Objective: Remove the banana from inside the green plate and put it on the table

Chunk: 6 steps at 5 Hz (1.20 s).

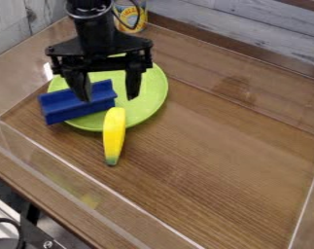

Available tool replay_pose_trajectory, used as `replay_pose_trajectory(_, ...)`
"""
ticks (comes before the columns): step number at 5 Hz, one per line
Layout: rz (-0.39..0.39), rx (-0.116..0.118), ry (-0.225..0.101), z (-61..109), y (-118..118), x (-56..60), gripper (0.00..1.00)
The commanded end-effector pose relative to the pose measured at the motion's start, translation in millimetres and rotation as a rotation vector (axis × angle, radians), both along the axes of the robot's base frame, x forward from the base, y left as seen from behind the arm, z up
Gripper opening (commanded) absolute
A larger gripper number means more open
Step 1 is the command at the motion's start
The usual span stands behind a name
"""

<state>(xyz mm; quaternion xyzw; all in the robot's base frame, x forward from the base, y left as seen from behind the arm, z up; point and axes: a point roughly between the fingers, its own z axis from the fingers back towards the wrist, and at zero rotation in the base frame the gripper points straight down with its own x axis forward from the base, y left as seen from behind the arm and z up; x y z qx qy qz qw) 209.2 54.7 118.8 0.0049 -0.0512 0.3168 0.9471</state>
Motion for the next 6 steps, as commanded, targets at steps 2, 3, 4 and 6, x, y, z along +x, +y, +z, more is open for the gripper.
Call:
replay_pose_trajectory(2, 0.013, 0.02, -0.039, 2.2, 8, -1.5, 1.0)
replay_pose_trajectory(3, 0.02, 0.02, -0.037, -1.6, 10, -3.0, 1.0)
replay_pose_trajectory(4, 0.026, 0.02, -0.035, -5.2, 12, -3.9, 1.0)
replay_pose_trajectory(6, 0.041, 0.017, -0.034, -13.7, 12, -4.1, 1.0)
